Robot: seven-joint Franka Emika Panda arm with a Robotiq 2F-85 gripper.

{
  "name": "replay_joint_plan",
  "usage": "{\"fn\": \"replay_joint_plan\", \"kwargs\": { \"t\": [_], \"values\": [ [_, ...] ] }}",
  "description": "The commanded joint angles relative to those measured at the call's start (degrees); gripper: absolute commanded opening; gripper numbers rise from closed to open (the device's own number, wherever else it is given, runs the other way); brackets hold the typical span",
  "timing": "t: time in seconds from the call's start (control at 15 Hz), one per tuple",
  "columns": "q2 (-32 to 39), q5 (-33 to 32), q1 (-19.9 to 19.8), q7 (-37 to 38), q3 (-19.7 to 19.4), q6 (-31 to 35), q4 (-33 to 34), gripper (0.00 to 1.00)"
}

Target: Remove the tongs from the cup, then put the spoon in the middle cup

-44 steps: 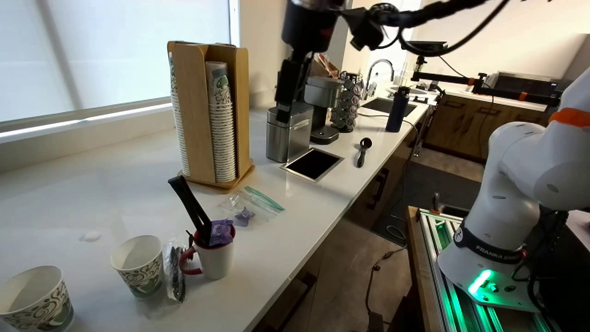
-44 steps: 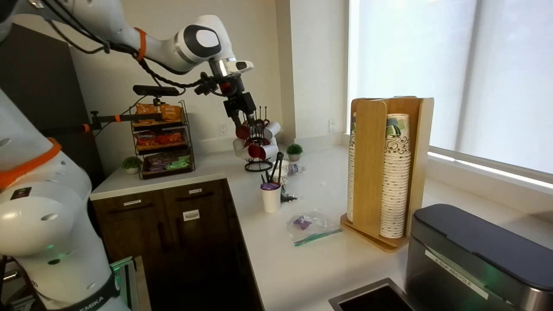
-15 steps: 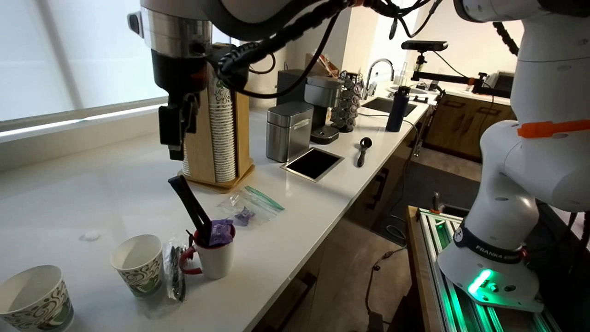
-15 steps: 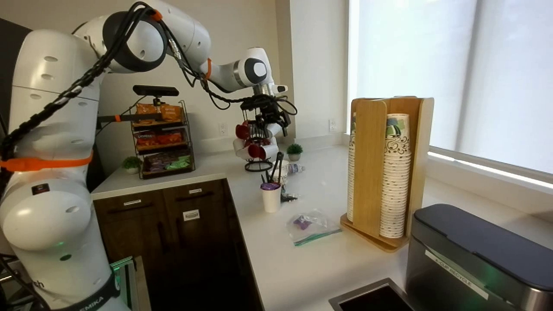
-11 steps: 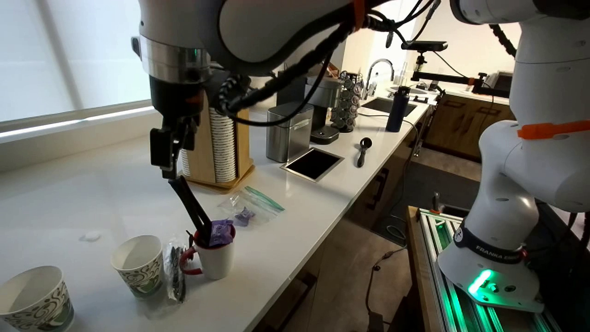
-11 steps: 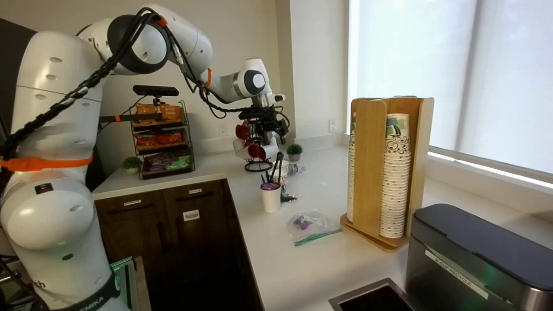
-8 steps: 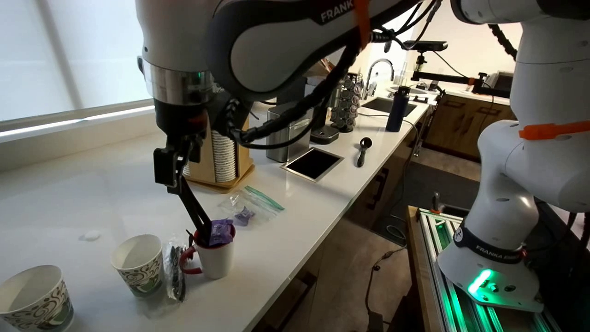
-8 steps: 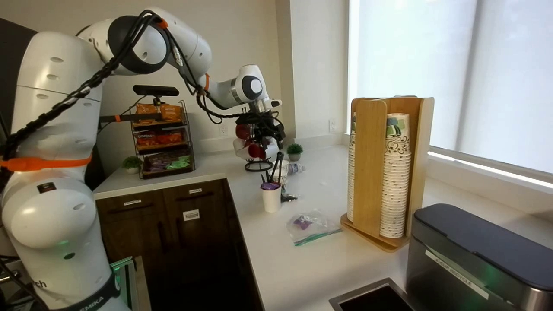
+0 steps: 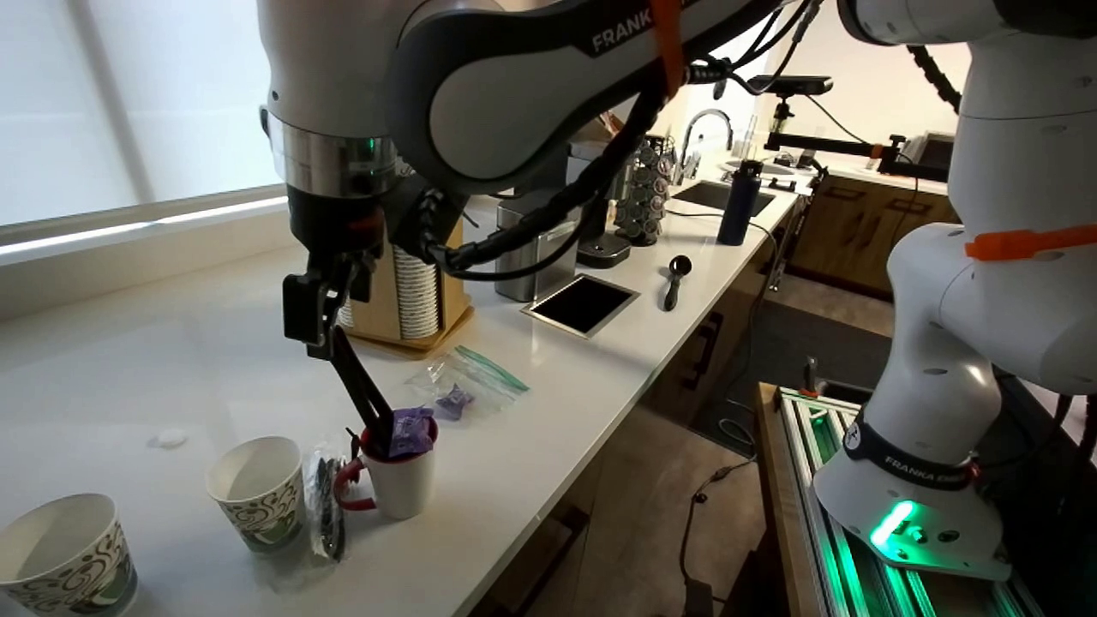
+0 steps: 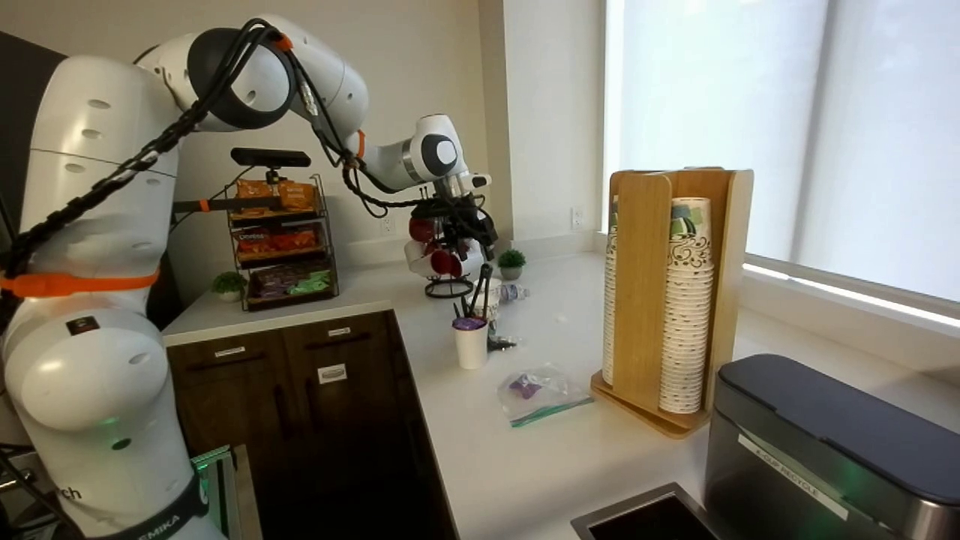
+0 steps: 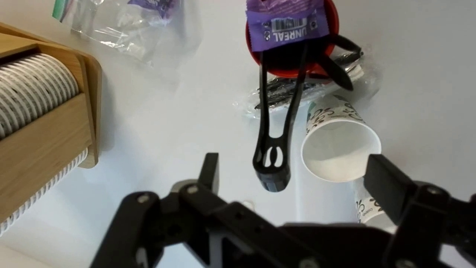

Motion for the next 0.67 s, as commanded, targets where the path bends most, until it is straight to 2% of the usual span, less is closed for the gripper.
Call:
{"fn": "replay_joint_plan", "kwargs": {
  "t": [0.0, 0.27, 0.33, 0.6],
  "values": [
    [0.79, 3.64, -1.6, -6.27, 0.38, 4.52, -1.88, 1.0],
    [0.57, 4.39, -2.57, -12.63, 0.23, 12.05, -6.05, 1.0],
    [1.32, 3.7, -1.61, -10.21, -0.47, 8.68, -3.07, 1.0],
    [1.54, 3.94, -1.6, -9.45, -0.62, 10.72, -3.4, 1.0]
  ]
}}
